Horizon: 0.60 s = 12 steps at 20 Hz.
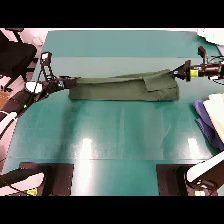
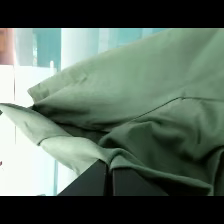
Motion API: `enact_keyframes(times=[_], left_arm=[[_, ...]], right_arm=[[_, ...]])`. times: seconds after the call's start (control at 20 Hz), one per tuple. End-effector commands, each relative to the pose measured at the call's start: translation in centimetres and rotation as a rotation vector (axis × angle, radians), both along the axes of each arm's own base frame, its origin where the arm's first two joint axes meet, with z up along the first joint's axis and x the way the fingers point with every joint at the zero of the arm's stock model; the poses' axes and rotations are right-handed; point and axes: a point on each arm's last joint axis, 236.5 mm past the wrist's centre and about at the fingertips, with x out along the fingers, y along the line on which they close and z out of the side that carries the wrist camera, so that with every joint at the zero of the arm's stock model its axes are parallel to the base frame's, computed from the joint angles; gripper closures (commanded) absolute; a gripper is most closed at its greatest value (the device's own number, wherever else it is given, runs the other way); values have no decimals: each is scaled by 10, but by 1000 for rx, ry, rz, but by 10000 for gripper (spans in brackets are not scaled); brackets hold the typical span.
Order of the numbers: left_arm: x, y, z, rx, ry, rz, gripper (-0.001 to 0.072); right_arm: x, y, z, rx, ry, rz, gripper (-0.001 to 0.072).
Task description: Fold the shirts.
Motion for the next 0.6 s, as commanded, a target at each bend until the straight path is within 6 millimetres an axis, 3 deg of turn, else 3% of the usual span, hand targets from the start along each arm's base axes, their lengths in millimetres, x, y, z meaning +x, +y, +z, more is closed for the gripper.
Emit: enact_keyframes(times=[0.0,0.35,0.55], left_arm=[[8,9,-2,91,-46,-2,685],[10,12,-27,255,-49,-91,685],[11,14,-48,267,-13,-94,685]], right_arm=[[13,13,-15,-8,20,45,693],[19,11,-41,-117,32,52,692],[24,9,-44,-124,25,33,693]])
